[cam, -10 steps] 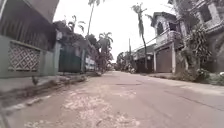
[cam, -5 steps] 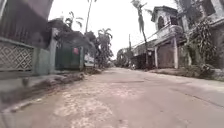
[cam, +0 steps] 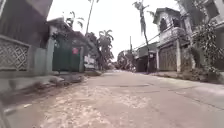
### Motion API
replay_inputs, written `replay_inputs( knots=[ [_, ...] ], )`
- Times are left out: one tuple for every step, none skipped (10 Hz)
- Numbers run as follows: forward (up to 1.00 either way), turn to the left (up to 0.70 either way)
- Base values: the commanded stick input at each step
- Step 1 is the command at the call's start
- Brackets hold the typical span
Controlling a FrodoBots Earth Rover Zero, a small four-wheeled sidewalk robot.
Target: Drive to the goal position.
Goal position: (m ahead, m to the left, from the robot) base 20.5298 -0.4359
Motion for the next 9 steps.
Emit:
replay_inputs(
  knots=[
    [0.70,0.00],
    [0.70,0.00],
    [0.70,0.00],
    [0.70,0.00],
    [0.70,0.00],
    [0.70,0.00],
    [0.70,0.00],
    [0.70,0.00],
    [0.81,0.00]
  ],
)
